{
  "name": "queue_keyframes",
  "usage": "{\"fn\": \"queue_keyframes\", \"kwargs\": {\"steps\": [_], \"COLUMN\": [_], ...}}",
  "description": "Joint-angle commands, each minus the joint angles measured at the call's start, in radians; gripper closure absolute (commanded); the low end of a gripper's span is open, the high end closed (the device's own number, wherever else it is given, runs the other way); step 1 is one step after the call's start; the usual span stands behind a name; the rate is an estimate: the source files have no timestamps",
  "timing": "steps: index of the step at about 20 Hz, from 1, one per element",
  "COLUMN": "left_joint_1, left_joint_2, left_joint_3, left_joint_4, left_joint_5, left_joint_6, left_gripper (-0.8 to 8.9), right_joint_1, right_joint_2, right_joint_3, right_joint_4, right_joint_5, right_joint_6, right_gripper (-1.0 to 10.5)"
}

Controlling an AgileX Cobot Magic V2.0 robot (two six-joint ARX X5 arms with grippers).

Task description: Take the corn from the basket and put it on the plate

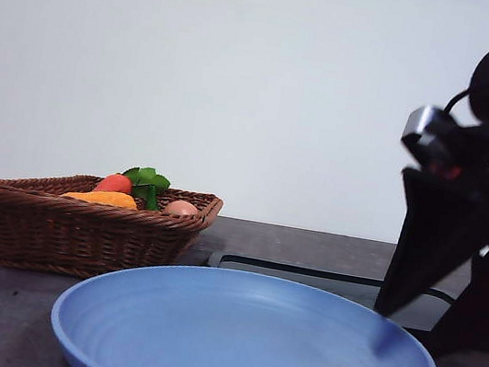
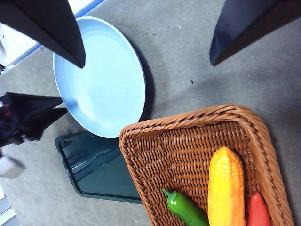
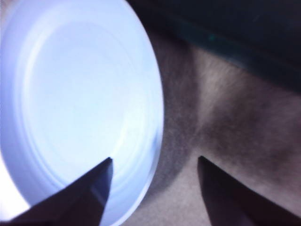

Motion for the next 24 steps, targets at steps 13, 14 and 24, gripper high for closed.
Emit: {"fn": "queue_keyframes", "kwargs": {"steps": [13, 14, 24], "left_joint_1": [-0.003, -0.003, -0.181], "left_joint_2": [0.019, 0.028, 0.331], "left_joint_3": [0.015, 0.018, 0.166], "left_joint_4": [0.062, 0.072, 0.209], "left_joint_5": [0.002, -0.004, -0.298], "left_joint_6": [-0.024, -0.026, -0.023], "left_gripper": [3.83, 3.83, 3.83], "right_joint_1": [0.041, 0.041, 0.040], "right_joint_2": [0.068, 0.055, -0.318], "right_joint_3": [0.021, 0.023, 0.036], "right_joint_4": [0.048, 0.033, -0.190], "right_joint_5": [-0.009, -0.009, -0.008], "right_joint_6": [0.026, 0.026, 0.044], "right_gripper": [9.5, 9.5, 9.5]}}
